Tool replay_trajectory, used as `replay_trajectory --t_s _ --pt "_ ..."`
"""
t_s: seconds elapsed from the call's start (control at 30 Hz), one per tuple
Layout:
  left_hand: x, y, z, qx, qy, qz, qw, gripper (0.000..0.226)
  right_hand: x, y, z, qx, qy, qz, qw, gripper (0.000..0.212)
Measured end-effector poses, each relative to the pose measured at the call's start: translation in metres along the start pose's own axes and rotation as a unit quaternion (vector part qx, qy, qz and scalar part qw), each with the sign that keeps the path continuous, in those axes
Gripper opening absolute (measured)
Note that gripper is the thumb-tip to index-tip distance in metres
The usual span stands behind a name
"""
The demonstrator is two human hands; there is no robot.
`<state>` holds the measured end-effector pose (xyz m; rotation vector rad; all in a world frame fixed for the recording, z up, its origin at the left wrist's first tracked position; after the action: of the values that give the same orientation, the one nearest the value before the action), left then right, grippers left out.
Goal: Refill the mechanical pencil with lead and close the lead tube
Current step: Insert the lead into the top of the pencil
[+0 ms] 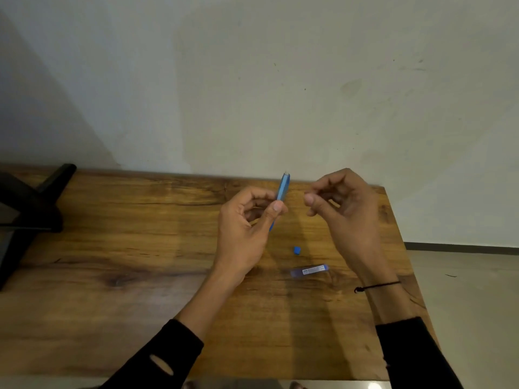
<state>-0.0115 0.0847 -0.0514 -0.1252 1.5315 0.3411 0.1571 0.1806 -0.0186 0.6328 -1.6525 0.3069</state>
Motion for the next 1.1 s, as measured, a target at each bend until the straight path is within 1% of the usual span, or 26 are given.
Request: replay_trajectory --t_s 0.13,0.23,0.4,0.57,0.7,0.9,1.03,1.1 --pt "0.001 0.0 0.003 0.014 0.027 0.001 1.0 0.012 0.026 -0.001 -0.007 -0.018 0.079 -0.063 0.995 0.02" --pt "0.002 -0.001 0.008 0.026 0.036 -0.005 0.999 0.009 0.039 -0.002 -0.008 -0.009 0.082 -0.093 0.992 0.028" --pt "0.001 -0.003 0.013 0.043 0.043 0.002 0.998 0.012 0.045 -0.003 -0.006 0.005 0.066 -0.089 0.994 0.037" --pt "0.001 -0.004 0.014 0.051 0.069 0.01 0.996 0.013 0.046 -0.003 -0.003 0.038 0.013 -0.077 0.996 0.037" --pt "0.003 -0.005 0.012 0.049 0.101 -0.002 0.994 0.01 0.046 -0.002 -0.004 0.07 -0.044 -0.065 0.994 0.038" --pt "0.002 -0.006 0.014 0.061 0.152 -0.005 0.986 0.009 0.043 -0.003 -0.006 0.107 -0.178 -0.044 0.977 0.044" --pt "-0.001 -0.007 0.015 0.077 0.215 0.013 0.974 0.011 0.041 -0.003 -0.009 0.118 -0.208 -0.028 0.971 0.046" --pt "-0.002 -0.008 0.016 0.08 0.229 0.021 0.97 0.012 0.038 -0.004 -0.009 0.125 -0.214 -0.018 0.969 0.045"
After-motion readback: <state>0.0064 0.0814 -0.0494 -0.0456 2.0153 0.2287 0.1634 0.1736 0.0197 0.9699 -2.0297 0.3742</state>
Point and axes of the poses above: each hand's wrist, its own y-axis towards the middle knuckle, its own z-axis out of the palm, x = y × z, the point moved 6 cm from there along y, towards the middle knuckle, and after that the axes turned 15 degrees about x, right-handed, at the moved point
